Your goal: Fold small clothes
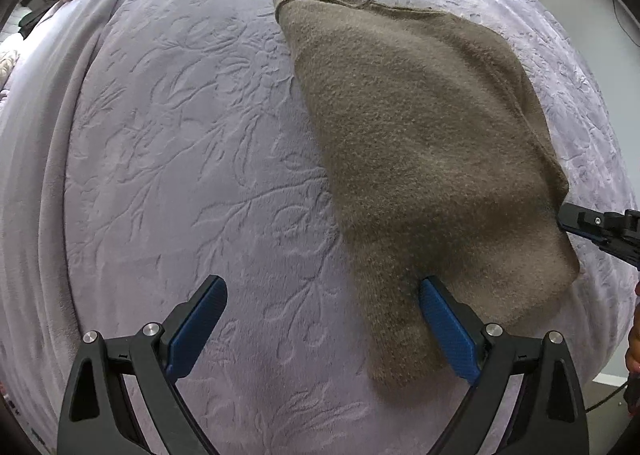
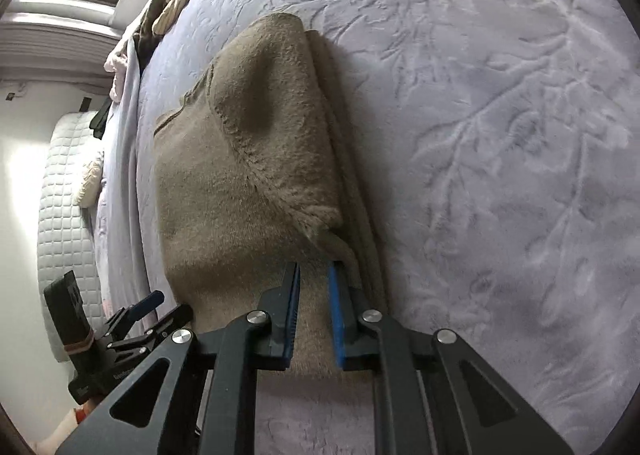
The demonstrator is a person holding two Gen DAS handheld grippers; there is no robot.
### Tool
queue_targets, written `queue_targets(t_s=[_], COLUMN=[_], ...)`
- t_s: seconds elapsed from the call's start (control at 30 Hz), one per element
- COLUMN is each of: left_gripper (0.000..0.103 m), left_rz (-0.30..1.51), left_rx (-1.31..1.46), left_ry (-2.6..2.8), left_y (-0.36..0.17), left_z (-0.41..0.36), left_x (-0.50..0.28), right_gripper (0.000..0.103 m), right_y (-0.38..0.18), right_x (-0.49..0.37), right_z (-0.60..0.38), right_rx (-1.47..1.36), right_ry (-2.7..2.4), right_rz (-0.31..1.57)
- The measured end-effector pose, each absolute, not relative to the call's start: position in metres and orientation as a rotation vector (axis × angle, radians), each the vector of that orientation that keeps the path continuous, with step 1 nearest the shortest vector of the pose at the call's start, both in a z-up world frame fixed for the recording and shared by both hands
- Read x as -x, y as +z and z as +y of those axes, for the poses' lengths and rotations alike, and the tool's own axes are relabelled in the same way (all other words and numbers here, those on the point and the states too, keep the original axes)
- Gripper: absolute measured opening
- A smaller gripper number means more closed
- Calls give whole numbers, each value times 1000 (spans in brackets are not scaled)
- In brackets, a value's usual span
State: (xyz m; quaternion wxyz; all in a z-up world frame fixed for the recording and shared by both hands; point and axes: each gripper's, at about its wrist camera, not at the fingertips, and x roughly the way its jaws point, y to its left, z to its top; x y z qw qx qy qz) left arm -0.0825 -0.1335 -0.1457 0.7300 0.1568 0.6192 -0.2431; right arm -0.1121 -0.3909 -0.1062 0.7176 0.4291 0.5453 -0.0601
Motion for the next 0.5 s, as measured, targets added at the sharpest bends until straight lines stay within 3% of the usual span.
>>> queue_targets(t_s=[0.33, 0.4, 0.47, 0.5], left_gripper=[97, 97, 97, 97], left_rz=[1359, 1365, 1370, 1373], left_rx=[-352, -350, -350, -352], left_ry=[-530, -530, -530, -530], left_y=[-134, -134, -134, -134], left_z=[-127, -127, -126, -126], left_x=[91, 92, 92, 92], right_gripper=[23, 34, 53, 54], right_y=[-105, -106, -107, -107], right_x=[133, 139, 143, 145], right_z=[-396, -396, -396, -395], right_rx=[-998, -1006, -1009, -1008], right_ry=[-202, -211, -221, -223], right_rz=[1231, 1237, 1241, 1242])
